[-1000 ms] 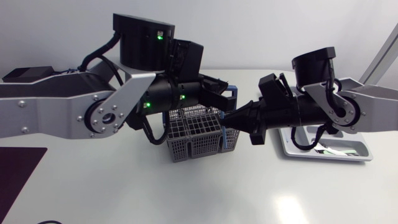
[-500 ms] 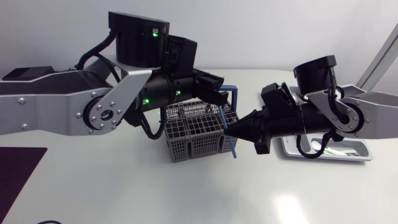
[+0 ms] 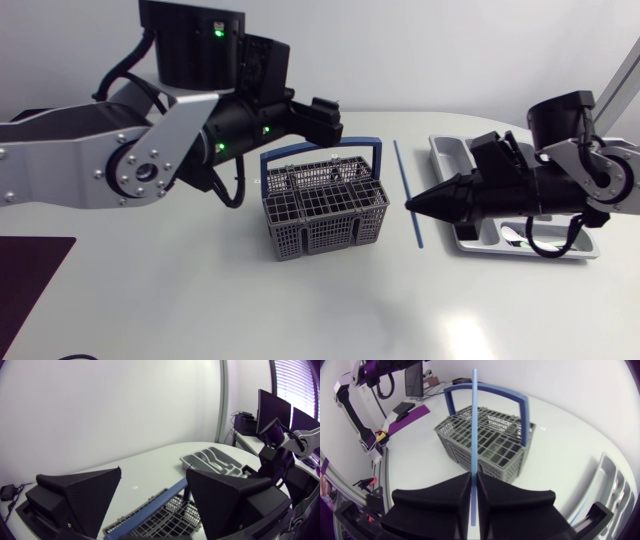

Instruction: Unload the cutlery basket into the drawer organizer.

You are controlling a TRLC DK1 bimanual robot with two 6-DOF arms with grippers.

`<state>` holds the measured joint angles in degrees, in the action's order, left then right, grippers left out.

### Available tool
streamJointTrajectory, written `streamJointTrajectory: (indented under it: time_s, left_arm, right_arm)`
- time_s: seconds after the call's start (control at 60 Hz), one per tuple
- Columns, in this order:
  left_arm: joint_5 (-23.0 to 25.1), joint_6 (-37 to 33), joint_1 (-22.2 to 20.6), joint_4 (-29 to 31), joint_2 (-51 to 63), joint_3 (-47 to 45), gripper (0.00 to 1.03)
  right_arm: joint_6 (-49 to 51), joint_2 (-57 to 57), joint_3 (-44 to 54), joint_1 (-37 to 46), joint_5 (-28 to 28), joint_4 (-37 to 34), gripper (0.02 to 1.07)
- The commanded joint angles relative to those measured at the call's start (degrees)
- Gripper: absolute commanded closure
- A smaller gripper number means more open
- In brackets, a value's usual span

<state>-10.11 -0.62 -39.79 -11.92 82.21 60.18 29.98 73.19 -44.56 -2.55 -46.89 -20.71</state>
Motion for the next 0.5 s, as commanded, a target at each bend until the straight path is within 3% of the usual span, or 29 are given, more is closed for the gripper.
streamJointTrajectory:
  time_s: [0.0,0.133,0.217,0.483]
  left_arm:
    - [-2.7,-2.9,0.7,-0.6,-1.8,1.8,0.05]
    - [-7.1,-6.6,1.4,-0.6,-2.6,0.8,0.05]
    - [-10.7,-9.5,2.3,-0.5,-2.6,-0.2,0.05]
    - [-15.8,-13.5,2.9,2.2,-1.7,-2.4,0.05]
  right_arm:
    - [3.4,0.8,-1.6,5.0,-0.7,-1.8,1.00]
    - [4.7,4.0,-3.9,11.9,1.6,-1.5,1.00]
    - [3.8,9.8,-7.1,15.8,6.0,-0.2,1.00]
    - [-3.0,23.5,-13.0,18.5,15.9,5.3,1.00]
